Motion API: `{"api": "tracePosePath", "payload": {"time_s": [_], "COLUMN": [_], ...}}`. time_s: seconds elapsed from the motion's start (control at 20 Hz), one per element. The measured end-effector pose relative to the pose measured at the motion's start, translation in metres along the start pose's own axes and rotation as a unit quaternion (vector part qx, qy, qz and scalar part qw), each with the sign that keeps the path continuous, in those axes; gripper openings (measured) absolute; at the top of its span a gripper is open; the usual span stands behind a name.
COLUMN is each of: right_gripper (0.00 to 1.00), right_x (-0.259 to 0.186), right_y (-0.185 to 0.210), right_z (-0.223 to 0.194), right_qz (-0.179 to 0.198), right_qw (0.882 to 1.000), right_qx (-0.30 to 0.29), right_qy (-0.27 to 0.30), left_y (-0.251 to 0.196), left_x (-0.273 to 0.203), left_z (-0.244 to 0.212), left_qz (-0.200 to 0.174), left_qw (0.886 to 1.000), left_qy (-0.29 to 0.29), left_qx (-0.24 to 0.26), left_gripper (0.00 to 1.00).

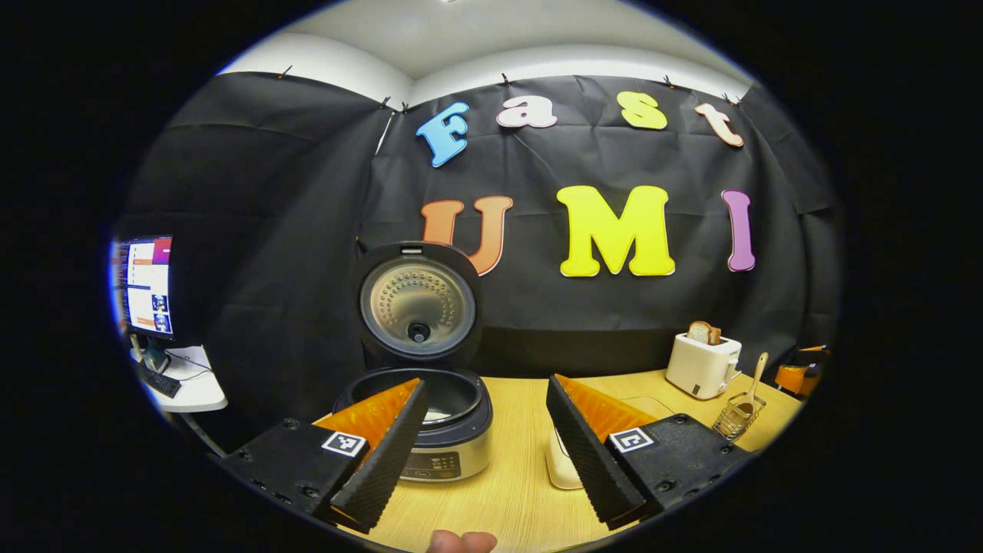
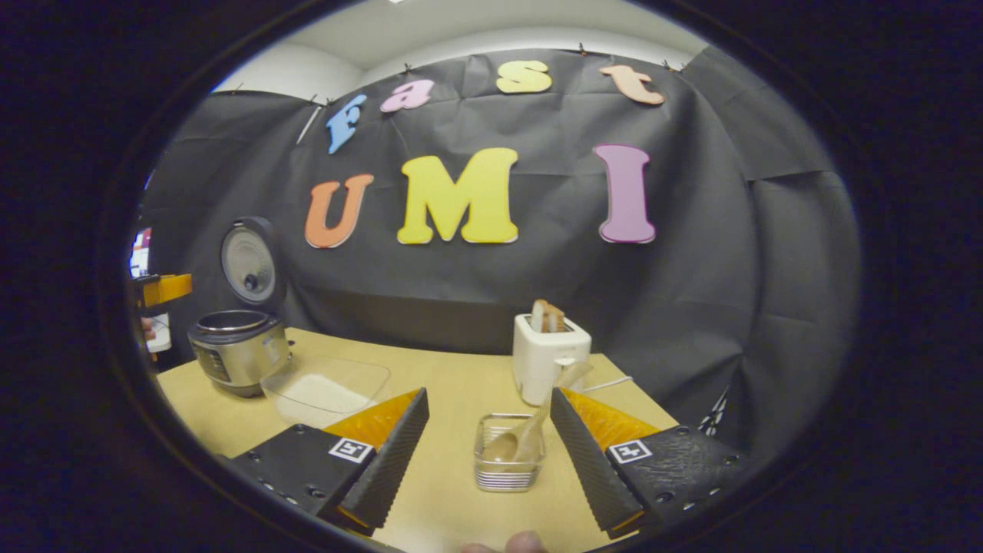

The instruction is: Close the left gripper, press the button to open the rice cooker; take a wooden spoon from the chopstick holder with the right hand, scoop a spoonful of rice and pour it into the rice cooker, then put the wooden spoon back into the chopstick holder.

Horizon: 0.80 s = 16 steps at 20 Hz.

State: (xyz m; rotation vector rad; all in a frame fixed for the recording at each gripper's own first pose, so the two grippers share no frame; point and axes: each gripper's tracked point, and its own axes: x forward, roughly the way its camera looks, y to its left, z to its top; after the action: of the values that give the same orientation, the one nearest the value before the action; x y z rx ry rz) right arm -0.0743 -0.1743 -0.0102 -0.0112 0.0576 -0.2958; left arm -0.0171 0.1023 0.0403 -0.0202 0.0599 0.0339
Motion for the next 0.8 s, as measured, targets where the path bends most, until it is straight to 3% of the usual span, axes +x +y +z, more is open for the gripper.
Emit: {"api": "tracePosePath", "payload": {"time_s": [0.15, 0.5, 0.8], "right_gripper": [0.95, 0.96, 0.95], "right_x": [0.026, 0.113, 0.145], "right_y": [-0.022, -0.034, -0.02], "right_z": [-0.016, -0.064, -0.066], "right_qz": [-0.01, 0.022, 0.053], "right_qw": [0.999, 0.992, 0.985], "right_qx": [0.019, 0.056, 0.11], "right_qy": [0.028, 0.115, 0.12], "left_y": [-0.006, -0.011, -0.005], "left_x": [-0.002, -0.007, -0.006], "left_z": [-0.005, -0.024, -0.028], "left_qz": [-0.008, -0.015, 0.0], "left_qw": [1.0, 0.999, 0.999], "left_qy": [0.006, 0.029, 0.038], "left_qx": [0.0, -0.01, -0.002], "left_gripper": [0.99, 0.99, 0.99]}}
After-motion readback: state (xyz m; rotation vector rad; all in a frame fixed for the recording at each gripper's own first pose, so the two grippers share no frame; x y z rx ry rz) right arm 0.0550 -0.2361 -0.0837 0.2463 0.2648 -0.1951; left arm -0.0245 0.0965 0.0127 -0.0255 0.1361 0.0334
